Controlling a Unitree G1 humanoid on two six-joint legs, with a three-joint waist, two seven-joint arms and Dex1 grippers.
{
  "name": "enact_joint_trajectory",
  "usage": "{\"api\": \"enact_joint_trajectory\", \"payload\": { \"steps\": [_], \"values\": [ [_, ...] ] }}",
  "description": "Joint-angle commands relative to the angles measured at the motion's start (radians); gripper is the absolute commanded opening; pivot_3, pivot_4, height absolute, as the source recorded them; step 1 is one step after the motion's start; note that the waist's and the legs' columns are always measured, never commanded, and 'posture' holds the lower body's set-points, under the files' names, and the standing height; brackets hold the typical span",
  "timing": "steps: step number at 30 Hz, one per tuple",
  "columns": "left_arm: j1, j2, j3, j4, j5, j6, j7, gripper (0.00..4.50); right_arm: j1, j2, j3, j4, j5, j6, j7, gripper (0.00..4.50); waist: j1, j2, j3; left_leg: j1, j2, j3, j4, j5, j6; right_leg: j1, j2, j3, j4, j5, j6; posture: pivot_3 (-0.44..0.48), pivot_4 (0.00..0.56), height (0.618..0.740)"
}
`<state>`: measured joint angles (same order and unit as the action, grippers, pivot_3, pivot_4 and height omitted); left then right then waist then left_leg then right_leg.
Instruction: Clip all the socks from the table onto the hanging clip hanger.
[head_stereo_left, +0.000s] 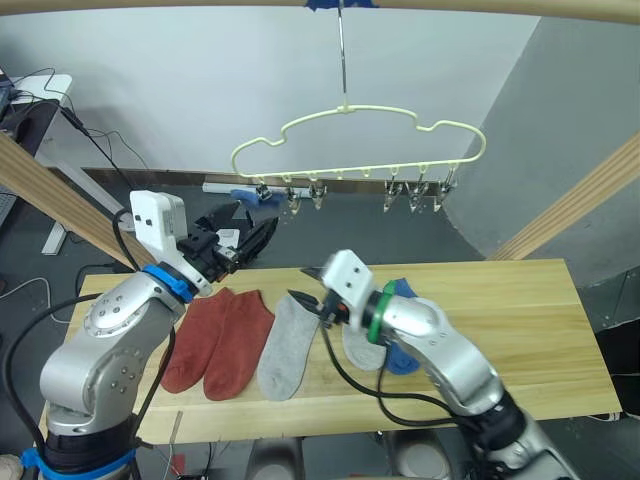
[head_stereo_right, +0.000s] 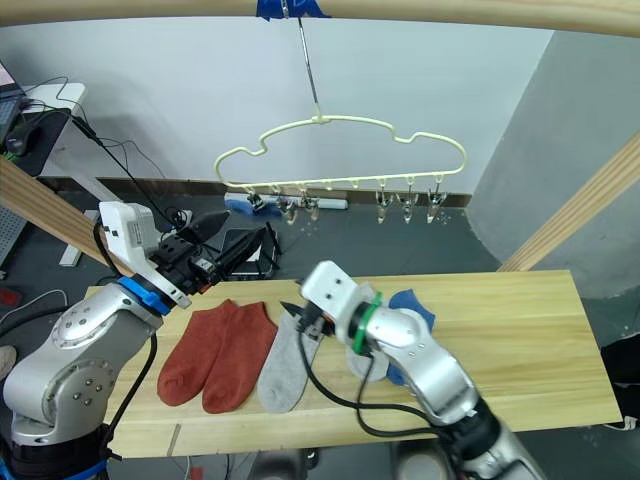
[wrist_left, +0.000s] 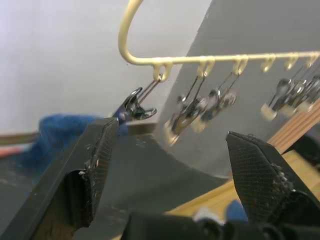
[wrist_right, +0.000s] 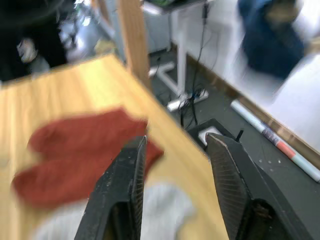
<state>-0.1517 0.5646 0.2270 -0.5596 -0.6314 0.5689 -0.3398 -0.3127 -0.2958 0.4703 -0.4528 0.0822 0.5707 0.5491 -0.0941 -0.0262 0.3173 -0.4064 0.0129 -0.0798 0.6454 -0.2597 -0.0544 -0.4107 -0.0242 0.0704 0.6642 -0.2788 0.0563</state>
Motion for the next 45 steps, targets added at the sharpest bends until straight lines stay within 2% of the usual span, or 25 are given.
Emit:
{"api": "enact_joint_trajectory", "payload": {
  "steps": [1, 5, 11, 13, 18, 21, 23, 44, 45],
  "values": [
    [0.02, -0.033, -0.039, -0.057, 0.129, -0.131, 0.019, 3.84, 0.045, -0.102, -0.083, -0.19, 0.096, 0.029, 0.102, 1.95, 0.004, 0.001, 0.0, -0.001, 0.0, 0.0, 0.0, 0.0, 0.0, 0.0, 0.0, 0.0, 0.0, 0.0, 0.0, -0.16, 0.324, 0.74],
    [0.055, -0.104, -0.106, -0.067, 0.237, -0.209, 0.058, 3.84, 0.101, -0.21, -0.265, -0.291, 0.246, 0.051, 0.179, 1.95, 0.004, 0.0, 0.0, -0.001, 0.0, 0.001, 0.0, 0.0, 0.0, 0.0, 0.001, -0.001, 0.001, 0.0, 0.0, -0.18, 0.326, 0.74],
    [0.066, -0.217, -0.19, -0.028, 0.347, -0.295, 0.106, 3.84, 0.111, -0.332, -0.551, -0.32, 0.489, 0.125, 0.249, 1.95, 0.003, 0.0, 0.0, -0.001, -0.001, 0.003, 0.002, 0.0, 0.001, 0.001, 0.002, -0.001, 0.001, 0.001, 0.0, -0.21, 0.33, 0.74],
    [0.065, -0.236, -0.203, -0.013, 0.369, -0.315, 0.102, 3.84, 0.13, -0.361, -0.596, -0.326, 0.524, 0.138, 0.246, 1.95, 0.003, 0.0, 0.0, -0.001, -0.001, 0.003, 0.002, 0.0, 0.001, 0.001, 0.003, -0.001, 0.001, 0.001, -0.001, -0.221, 0.33, 0.74],
    [0.065, -0.27, -0.211, 0.013, 0.411, -0.36, 0.104, 3.84, 0.162, -0.397, -0.608, -0.345, 0.547, 0.141, 0.225, 1.95, -0.004, 0.0, 0.0, -0.001, -0.002, 0.003, 0.001, 0.0, 0.001, 0.001, 0.004, -0.001, 0.001, 0.001, -0.001, -0.237, 0.329, 0.74],
    [0.06, -0.306, -0.209, 0.039, 0.433, -0.382, 0.128, 3.24, 0.164, -0.398, -0.604, -0.348, 0.553, 0.138, 0.196, 1.99, -0.009, 0.0, 0.001, -0.001, -0.001, 0.004, 0.002, 0.0, 0.001, 0.001, 0.004, -0.001, 0.001, 0.001, -0.001, -0.241, 0.33, 0.74],
    [0.056, -0.314, -0.218, 0.051, 0.441, -0.388, 0.119, 2.68, 0.169, -0.402, -0.603, -0.35, 0.554, 0.132, 0.191, 1.99, -0.015, 0.0, 0.001, -0.001, -0.002, 0.004, 0.002, 0.0, 0.001, 0.001, 0.004, -0.001, 0.001, 0.001, 0.0, -0.248, 0.329, 0.74],
    [-0.014, -0.396, -0.211, 0.191, 0.488, -0.456, 0.14, 2.68, 0.161, -0.429, -0.61, -0.342, 0.566, 0.118, 0.157, 1.99, -0.02, 0.0, 0.001, -0.001, -0.002, 0.004, 0.003, 0.0, 0.001, 0.002, 0.005, -0.001, 0.002, 0.001, 0.0, -0.274, 0.324, 0.74],
    [-0.014, -0.396, -0.21, 0.194, 0.489, -0.46, 0.14, 2.51, 0.161, -0.43, -0.61, -0.343, 0.567, 0.118, 0.156, 1.99, -0.021, 0.0, 0.001, -0.001, -0.002, 0.004, 0.003, 0.0, 0.001, 0.002, 0.005, -0.001, 0.002, 0.001, 0.0, -0.274, 0.324, 0.74]
  ]
}}
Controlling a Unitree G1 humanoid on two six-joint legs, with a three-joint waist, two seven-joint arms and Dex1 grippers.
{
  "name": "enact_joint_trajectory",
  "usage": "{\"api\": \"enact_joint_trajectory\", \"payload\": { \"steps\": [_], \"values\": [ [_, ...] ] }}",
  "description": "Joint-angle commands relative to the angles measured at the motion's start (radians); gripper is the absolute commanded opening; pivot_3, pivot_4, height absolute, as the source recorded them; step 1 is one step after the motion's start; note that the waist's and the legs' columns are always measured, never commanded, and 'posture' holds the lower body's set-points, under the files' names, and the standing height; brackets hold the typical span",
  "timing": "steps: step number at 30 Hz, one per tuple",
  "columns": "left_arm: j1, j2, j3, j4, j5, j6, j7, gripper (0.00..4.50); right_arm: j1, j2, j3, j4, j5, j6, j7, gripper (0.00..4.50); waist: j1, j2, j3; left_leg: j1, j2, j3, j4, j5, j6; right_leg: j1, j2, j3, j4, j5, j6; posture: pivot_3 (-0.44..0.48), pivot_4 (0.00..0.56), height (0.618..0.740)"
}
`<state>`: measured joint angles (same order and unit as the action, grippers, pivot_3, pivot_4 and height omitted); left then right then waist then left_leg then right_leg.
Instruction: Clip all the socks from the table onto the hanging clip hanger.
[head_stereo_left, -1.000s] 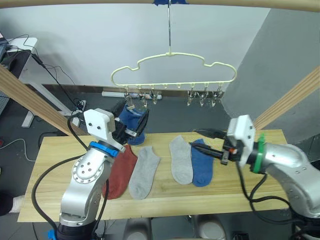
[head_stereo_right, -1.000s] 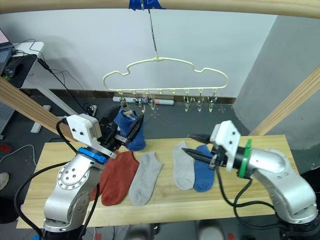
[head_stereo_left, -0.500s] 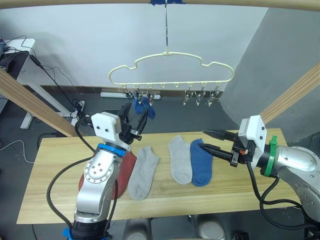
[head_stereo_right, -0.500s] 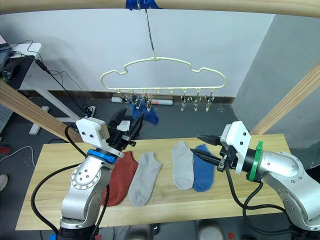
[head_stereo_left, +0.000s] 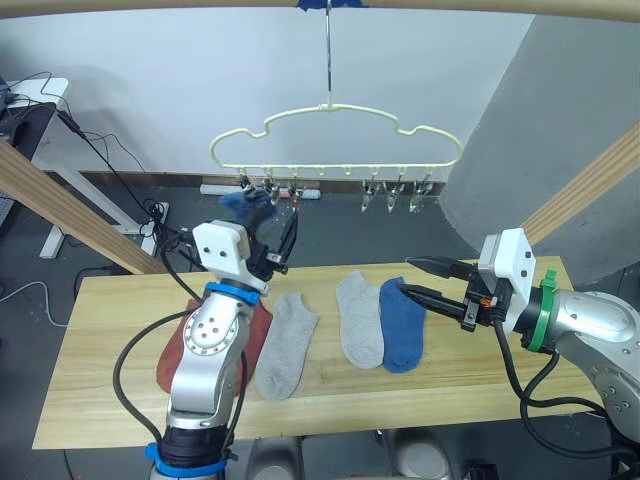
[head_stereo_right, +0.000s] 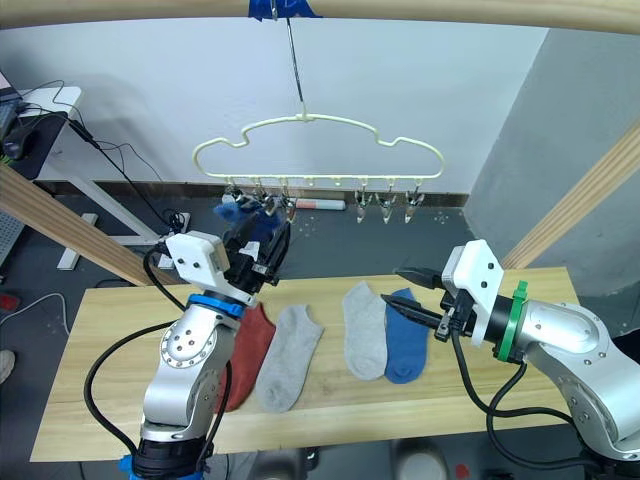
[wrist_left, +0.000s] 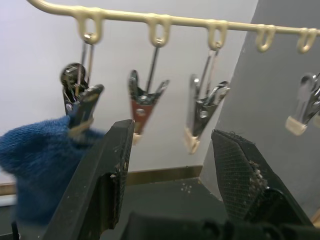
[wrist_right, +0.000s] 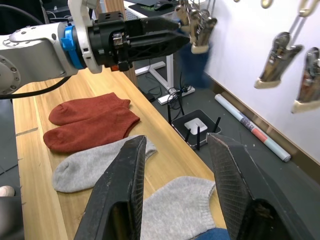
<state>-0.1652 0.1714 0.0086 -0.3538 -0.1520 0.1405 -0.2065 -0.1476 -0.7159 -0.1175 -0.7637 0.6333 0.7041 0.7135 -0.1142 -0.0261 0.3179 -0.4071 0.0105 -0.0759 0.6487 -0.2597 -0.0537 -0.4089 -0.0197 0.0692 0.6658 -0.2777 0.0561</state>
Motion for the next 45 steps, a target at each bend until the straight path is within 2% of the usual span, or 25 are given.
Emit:
{"api": "enact_joint_trajectory", "payload": {
  "steps": [1, 4, 17, 27, 34, 45],
  "values": [
    [0.001, -0.003, 0.007, -0.011, 0.011, -0.035, 0.006, 2.33, -0.005, -0.012, -0.024, -0.032, 0.018, -0.014, -0.009, 1.99, -0.001, 0.0, 0.0, 0.0, 0.0, 0.0, 0.0, 0.0, 0.0, 0.0, 0.0, 0.0, 0.0, 0.0, 0.0, -0.274, 0.324, 0.74],
    [0.011, -0.001, 0.002, -0.014, 0.015, -0.047, -0.001, 1.58, -0.006, -0.017, -0.022, -0.035, 0.022, -0.013, -0.017, 1.99, -0.002, 0.0, 0.0, 0.0, 0.0, 0.0, 0.0, 0.0, 0.0, 0.0, 0.0, 0.0, 0.0, 0.0, 0.0, -0.279, 0.323, 0.74],
    [-0.003, -0.013, 0.002, -0.005, 0.004, -0.03, -0.006, 1.58, -0.022, -0.027, -0.011, -0.036, 0.033, -0.011, -0.042, 1.99, -0.003, 0.0, 0.0, 0.0, 0.0, 0.0, 0.001, 0.0, 0.0, 0.0, 0.0, 0.0, 0.0, 0.0, 0.0, -0.279, 0.32, 0.74],
    [-0.071, -0.017, 0.031, 0.064, 0.015, -0.054, 0.013, 1.58, -0.025, -0.031, -0.013, -0.029, 0.034, -0.013, -0.036, 1.99, -0.004, 0.0, 0.0, 0.0, 0.0, 0.0, 0.002, 0.0, 0.0, 0.0, 0.0, 0.0, 0.001, 0.0, 0.0, -0.279, 0.317, 0.74],
    [-0.049, -0.026, 0.007, 0.049, 0.015, -0.059, 0.004, 1.58, -0.024, -0.031, -0.014, -0.032, 0.033, -0.013, -0.04, 1.99, -0.005, 0.0, 0.0, 0.0, 0.0, 0.0, 0.003, 0.0, 0.0, 0.0, 0.0, 0.0, 0.002, 0.0, 0.0, -0.29, 0.317, 0.74],
    [-0.119, -0.026, 0.038, 0.112, 0.008, -0.081, 0.009, 1.58, -0.025, -0.03, -0.016, -0.032, 0.035, -0.014, -0.04, 1.99, -0.016, 0.0, 0.0, -0.001, -0.001, -0.001, 0.014, 0.0, 0.0, 0.0, 0.001, 0.0, 0.012, 0.0, 0.001, -0.291, 0.316, 0.74]
  ]
}}
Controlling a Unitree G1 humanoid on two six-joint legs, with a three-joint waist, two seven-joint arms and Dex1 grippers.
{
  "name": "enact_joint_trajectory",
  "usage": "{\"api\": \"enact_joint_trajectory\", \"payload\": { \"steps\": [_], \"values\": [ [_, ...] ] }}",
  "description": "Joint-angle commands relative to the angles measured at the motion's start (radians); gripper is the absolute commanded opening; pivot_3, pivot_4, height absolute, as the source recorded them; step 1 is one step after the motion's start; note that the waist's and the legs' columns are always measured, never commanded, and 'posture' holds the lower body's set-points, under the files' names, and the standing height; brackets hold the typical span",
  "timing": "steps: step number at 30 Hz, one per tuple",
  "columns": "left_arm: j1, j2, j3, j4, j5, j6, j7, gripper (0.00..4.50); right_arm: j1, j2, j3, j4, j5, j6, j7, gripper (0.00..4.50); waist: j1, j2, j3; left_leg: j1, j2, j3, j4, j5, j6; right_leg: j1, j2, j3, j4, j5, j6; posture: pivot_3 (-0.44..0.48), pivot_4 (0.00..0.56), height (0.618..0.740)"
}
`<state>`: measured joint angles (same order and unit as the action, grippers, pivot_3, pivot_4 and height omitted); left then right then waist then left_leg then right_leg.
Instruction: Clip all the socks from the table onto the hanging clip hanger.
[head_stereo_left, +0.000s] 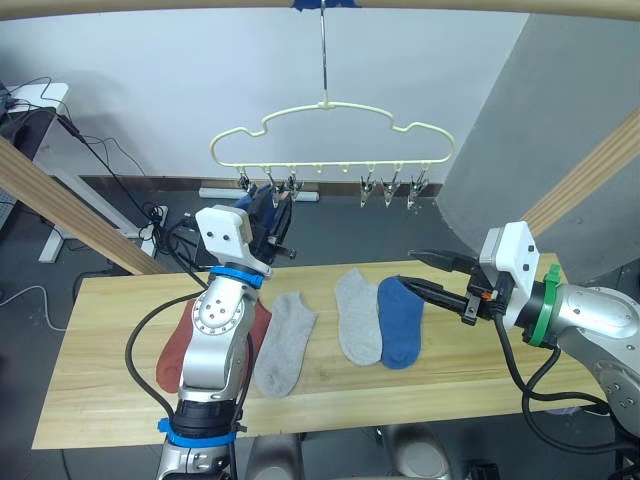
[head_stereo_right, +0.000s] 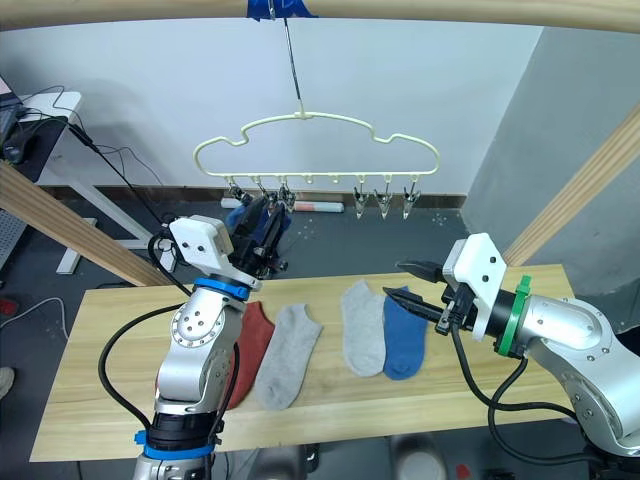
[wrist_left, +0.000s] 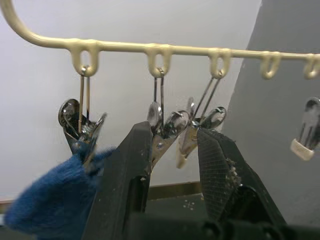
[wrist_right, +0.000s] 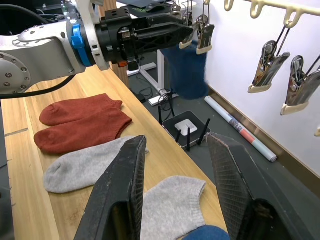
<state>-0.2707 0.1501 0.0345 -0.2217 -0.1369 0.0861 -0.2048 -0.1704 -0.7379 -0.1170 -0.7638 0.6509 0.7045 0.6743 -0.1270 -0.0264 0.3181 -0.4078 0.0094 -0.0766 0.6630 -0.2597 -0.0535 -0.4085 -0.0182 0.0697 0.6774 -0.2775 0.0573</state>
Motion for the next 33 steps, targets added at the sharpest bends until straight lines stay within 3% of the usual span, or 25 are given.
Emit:
{"api": "enact_joint_trajectory", "payload": {
  "steps": [1, 33],
  "values": [
    [-0.013, -0.004, 0.012, -0.022, -0.008, -0.027, 0.005, 1.58, -0.002, -0.008, -0.017, -0.031, 0.019, -0.014, 0.0, 1.99, -0.008, 0.0, 0.0, 0.0, 0.0, 0.0, 0.0, 0.0, 0.0, 0.0, 0.0, 0.0, 0.001, 0.0, 0.0, -0.291, 0.316, 0.74],
    [-0.026, -0.006, 0.027, -0.03, 0.0, 0.037, 0.08, 1.58, -0.044, 0.004, 0.011, -0.015, 0.087, -0.014, 0.002, 1.99, -0.016, 0.0, 0.0, 0.0, 0.0, 0.0, 0.0, 0.0, 0.0, 0.0, 0.0, 0.0, 0.001, 0.0, 0.0, -0.287, 0.316, 0.74]
  ]
}}
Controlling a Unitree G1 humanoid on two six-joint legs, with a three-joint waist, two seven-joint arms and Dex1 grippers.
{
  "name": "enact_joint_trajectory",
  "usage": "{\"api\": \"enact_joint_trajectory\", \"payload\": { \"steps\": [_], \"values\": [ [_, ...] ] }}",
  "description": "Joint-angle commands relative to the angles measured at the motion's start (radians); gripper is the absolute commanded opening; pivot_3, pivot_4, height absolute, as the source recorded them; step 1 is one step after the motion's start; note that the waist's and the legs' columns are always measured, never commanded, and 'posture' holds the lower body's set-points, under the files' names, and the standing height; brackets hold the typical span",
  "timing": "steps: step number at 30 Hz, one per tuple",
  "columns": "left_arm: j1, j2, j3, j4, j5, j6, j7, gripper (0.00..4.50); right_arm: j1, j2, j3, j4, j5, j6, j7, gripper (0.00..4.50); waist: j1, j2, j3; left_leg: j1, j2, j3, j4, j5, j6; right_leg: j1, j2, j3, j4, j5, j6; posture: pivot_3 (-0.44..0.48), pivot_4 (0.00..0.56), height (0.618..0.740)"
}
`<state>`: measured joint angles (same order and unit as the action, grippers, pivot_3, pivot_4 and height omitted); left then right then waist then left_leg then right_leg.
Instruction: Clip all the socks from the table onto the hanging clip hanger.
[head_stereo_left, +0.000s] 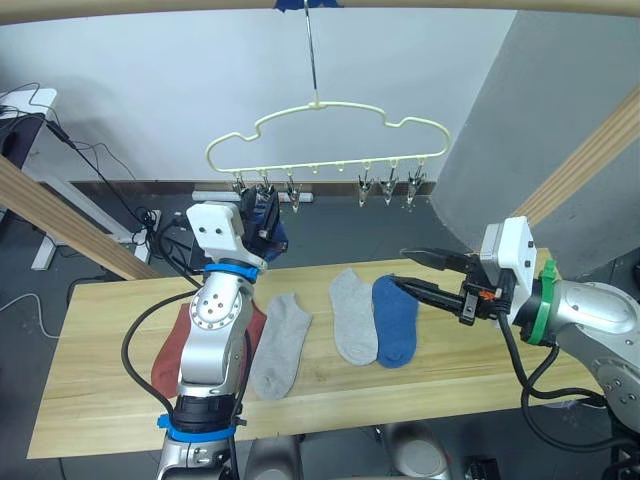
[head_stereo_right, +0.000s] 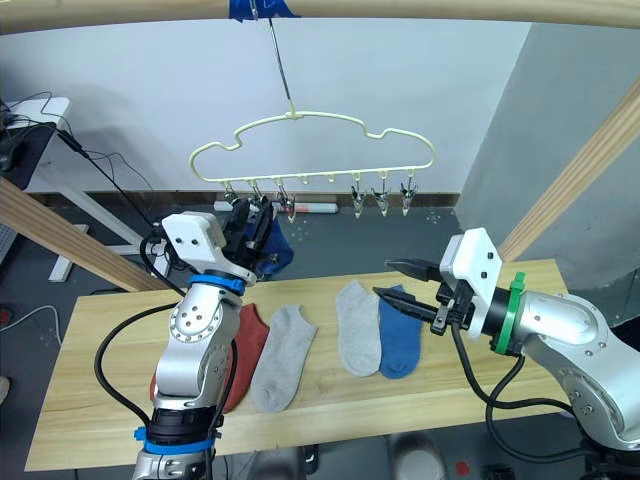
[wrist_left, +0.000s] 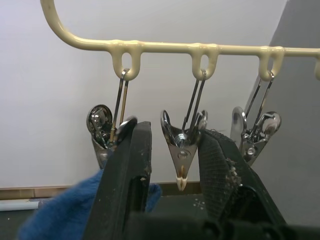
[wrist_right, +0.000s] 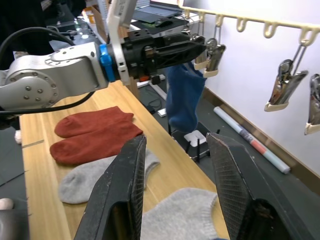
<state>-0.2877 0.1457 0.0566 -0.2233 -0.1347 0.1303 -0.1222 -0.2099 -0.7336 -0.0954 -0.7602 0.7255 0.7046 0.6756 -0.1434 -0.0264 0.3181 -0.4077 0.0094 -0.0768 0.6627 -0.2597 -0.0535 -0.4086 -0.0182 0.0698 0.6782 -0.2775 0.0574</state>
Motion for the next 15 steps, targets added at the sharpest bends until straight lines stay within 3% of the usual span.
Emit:
{"api": "enact_joint_trajectory", "payload": {
  "steps": [1, 15],
  "values": [
    [-0.012, -0.002, 0.004, -0.028, -0.003, -0.008, -0.003, 1.58, -0.004, -0.001, -0.01, -0.019, 0.013, -0.015, 0.0, 1.99, 0.0, 0.0, 0.0, 0.0, 0.0, 0.0, 0.0, 0.0, 0.0, 0.0, 0.0, 0.0, 0.0, 0.0, 0.0, -0.287, 0.316, 0.74],
    [-0.025, -0.011, 0.008, -0.036, -0.013, -0.005, 0.001, 1.58, -0.009, 0.002, 0.0, -0.017, 0.004, -0.02, -0.003, 1.99, 0.0, 0.0, 0.0, 0.0, 0.0, 0.0, 0.0, 0.0, 0.0, 0.0, 0.0, 0.0, 0.0, 0.0, 0.0, -0.284, 0.315, 0.74]
  ]
}}
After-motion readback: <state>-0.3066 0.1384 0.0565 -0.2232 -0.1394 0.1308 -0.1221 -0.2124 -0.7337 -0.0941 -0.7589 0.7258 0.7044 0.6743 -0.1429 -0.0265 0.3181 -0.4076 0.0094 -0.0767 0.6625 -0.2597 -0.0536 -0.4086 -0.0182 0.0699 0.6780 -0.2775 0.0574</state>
